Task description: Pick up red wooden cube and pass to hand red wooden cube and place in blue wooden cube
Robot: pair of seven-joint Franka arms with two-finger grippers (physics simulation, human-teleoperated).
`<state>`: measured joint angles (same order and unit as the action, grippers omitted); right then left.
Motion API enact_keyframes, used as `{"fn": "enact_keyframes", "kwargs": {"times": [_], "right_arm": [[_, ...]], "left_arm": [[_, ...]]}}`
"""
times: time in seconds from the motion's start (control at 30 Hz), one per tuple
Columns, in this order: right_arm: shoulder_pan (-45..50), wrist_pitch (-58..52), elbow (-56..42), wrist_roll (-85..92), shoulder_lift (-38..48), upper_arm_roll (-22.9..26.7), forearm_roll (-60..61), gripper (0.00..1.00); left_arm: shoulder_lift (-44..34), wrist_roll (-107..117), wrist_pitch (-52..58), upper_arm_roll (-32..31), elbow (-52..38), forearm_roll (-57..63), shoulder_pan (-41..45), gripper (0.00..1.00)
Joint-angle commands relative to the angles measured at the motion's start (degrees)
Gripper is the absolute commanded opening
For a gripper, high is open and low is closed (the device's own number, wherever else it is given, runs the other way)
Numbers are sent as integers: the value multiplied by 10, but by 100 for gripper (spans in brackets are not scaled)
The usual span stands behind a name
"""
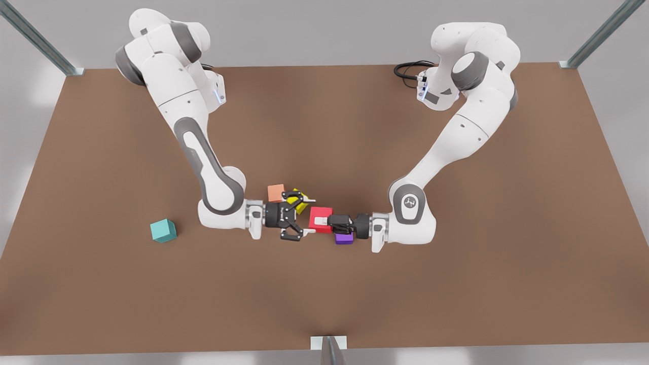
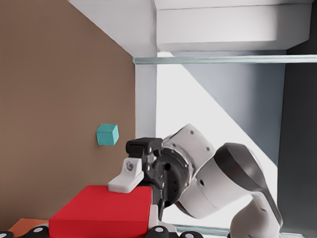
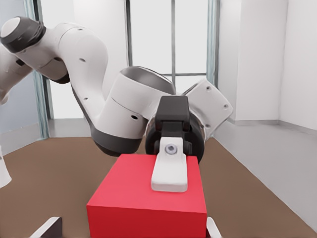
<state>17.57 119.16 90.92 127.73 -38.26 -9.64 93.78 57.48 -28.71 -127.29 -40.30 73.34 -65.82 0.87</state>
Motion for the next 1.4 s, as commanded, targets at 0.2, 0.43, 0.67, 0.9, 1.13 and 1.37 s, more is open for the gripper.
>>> {"fn": "enact_keyframes", "kwargs": {"times": [0.2, 0.43, 0.67, 0.9, 1.13, 1.37], "right_arm": [[12, 20, -8, 16, -8, 0, 15, 100], [18, 27, -9, 14, -8, 0, 28, 100], [27, 27, -31, 10, -30, -1, 30, 100], [30, 34, -33, 9, -32, 0, 29, 80], [27, 34, -33, 9, -30, -1, 29, 59], [26, 31, -33, 9, -29, 0, 28, 59]], "left_arm": [[-1, -4, 3, 0, 0, -4, 0, 66], [0, -5, 2, 0, 0, -4, 0, 66], [0, -5, 1, 0, 0, -4, 1, 66], [0, -6, 0, 0, 0, -4, 1, 66], [0, -5, 1, 0, 0, -4, 1, 66], [-1, -4, 3, 0, 0, -4, -2, 100]]}}
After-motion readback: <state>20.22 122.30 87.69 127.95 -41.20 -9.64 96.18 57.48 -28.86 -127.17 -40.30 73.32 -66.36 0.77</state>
